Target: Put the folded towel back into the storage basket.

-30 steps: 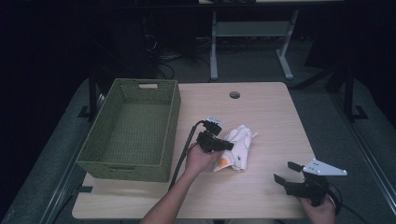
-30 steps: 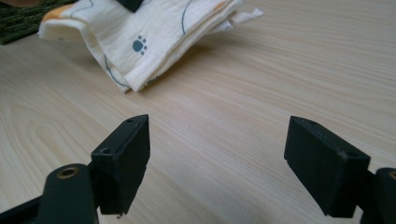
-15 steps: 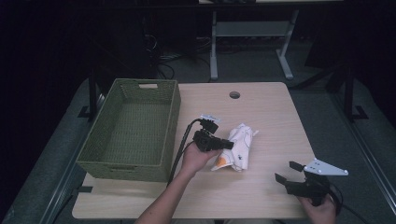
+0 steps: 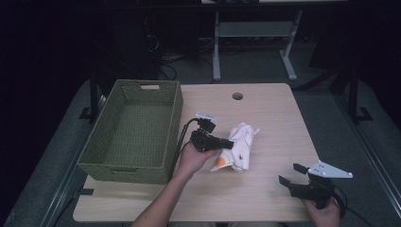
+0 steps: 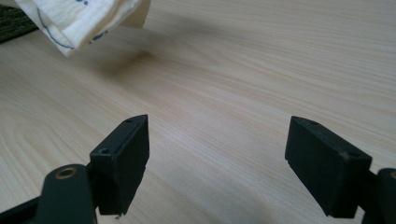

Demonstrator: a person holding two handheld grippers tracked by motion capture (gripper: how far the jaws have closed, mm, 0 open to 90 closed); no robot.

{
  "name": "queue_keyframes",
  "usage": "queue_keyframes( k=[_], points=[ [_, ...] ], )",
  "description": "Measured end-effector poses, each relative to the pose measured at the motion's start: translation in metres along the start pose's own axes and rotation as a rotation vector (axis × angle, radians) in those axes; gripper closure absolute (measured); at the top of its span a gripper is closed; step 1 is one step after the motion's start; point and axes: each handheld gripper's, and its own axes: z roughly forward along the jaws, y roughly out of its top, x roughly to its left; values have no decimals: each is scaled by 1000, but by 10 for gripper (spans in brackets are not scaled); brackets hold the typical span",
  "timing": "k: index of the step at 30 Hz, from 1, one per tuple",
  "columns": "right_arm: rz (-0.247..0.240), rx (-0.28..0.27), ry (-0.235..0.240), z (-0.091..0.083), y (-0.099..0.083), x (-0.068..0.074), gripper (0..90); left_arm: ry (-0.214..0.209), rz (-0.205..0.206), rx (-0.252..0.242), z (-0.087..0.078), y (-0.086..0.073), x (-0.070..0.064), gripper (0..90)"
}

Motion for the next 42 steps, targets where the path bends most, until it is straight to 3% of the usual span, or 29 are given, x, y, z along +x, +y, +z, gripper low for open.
queue_keyframes(
  k=[18,36,42],
  points=[
    [-1,-3,-7,-1,0,0,211,-30,-2,-13,-17,3,-4,824],
    [-2,5,-12,1,0,0,210,-51,-28,-60,-53,6,1,824],
    [-1,10,-12,2,0,0,208,-59,-19,-64,-61,9,-2,823]
  ],
)
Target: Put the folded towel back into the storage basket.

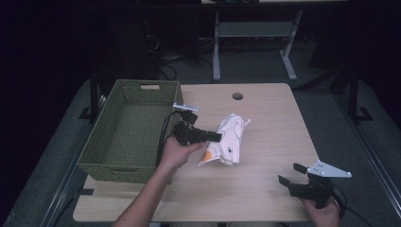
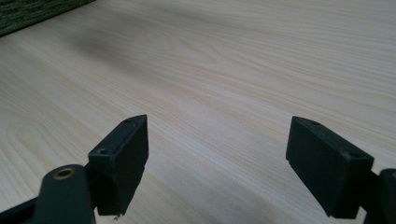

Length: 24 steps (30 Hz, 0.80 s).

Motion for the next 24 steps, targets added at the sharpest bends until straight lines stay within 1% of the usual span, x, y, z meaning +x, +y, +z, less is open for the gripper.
queue_keyframes(
  k=[5,6,10,16,18,24],
  points=[
    [-2,-2,-4,-1,0,0,208,2,7,2,-5,2,-2,823],
    [-1,-2,-4,-1,0,0,208,-2,3,-1,-7,2,-2,823],
    [2,0,-2,0,0,0,208,6,-4,-6,-14,2,1,823],
    [1,2,-6,0,0,0,208,-4,-15,-21,-22,2,2,823],
    [1,6,-4,1,0,0,206,4,-10,-19,-25,3,1,823],
    [0,6,-7,1,0,1,205,10,-11,-30,-35,6,1,823]
  ],
)
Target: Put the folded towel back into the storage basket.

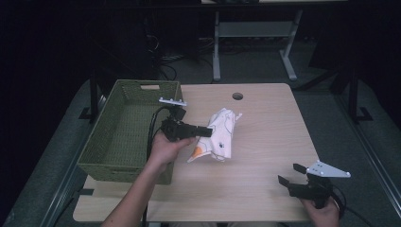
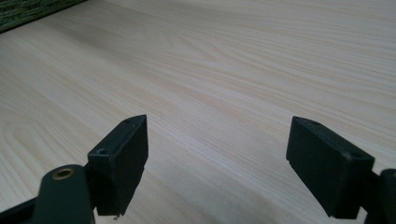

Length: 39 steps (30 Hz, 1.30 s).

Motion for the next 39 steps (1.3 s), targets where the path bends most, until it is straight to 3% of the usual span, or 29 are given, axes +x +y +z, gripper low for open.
queue_keyframes(
  k=[13,39],
  points=[
    [1,5,-2,1,0,0,203,-2,-24,-11,-19,0,8,821],
    [-2,11,-4,2,0,-1,197,46,-50,-53,-61,3,20,821]
  ],
)
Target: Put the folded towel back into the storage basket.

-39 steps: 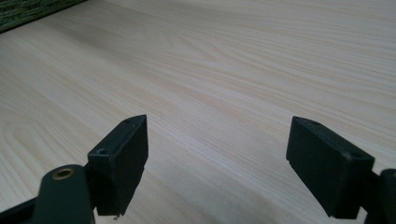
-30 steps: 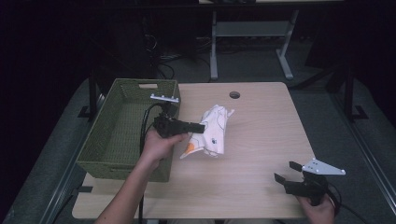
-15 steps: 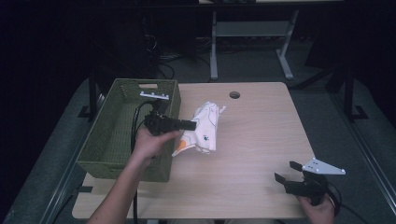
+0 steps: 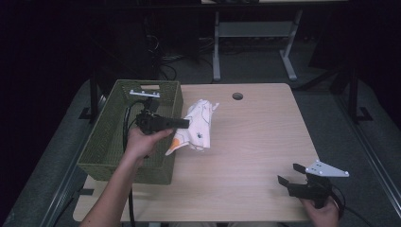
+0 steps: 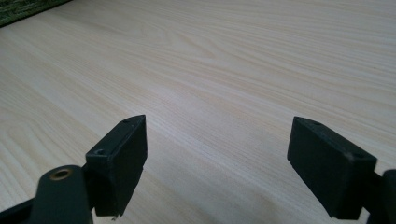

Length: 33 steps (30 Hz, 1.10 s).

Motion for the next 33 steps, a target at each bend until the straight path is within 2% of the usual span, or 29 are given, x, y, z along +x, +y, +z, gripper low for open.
queue_keyframes(
  k=[8,14,21,33],
  points=[
    [1,7,-1,1,0,0,196,21,5,-6,-13,0,3,821],
    [-6,8,0,2,0,0,195,42,-15,-19,-28,-2,11,821],
    [-9,9,-2,2,0,0,195,46,-48,-48,-45,-7,21,820],
    [-4,11,-2,2,0,1,195,57,-48,-64,-63,-10,26,820]
  ],
)
